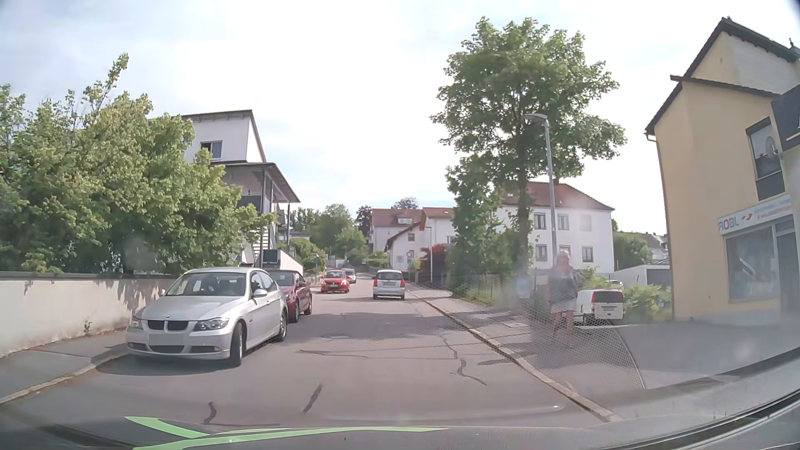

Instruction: Follow the waypoints while adhering to traffic rules and regulations

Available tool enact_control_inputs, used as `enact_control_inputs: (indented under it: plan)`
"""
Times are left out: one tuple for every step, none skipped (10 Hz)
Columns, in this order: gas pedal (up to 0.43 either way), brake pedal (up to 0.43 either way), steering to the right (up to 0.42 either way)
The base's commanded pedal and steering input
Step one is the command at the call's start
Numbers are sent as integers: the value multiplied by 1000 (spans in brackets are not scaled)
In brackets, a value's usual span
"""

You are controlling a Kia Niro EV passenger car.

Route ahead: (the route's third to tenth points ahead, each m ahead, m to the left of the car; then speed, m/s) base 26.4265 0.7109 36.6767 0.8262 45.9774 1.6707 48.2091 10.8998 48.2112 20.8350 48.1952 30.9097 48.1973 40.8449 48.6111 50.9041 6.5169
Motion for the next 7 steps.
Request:
enact_control_inputs:
  plan:
    - [268, 0, -12]
    - [268, 0, -12]
    - [268, 0, -12]
    - [268, 0, -12]
    - [268, 0, -12]
    - [268, 0, -12]
    - [268, 0, -11]
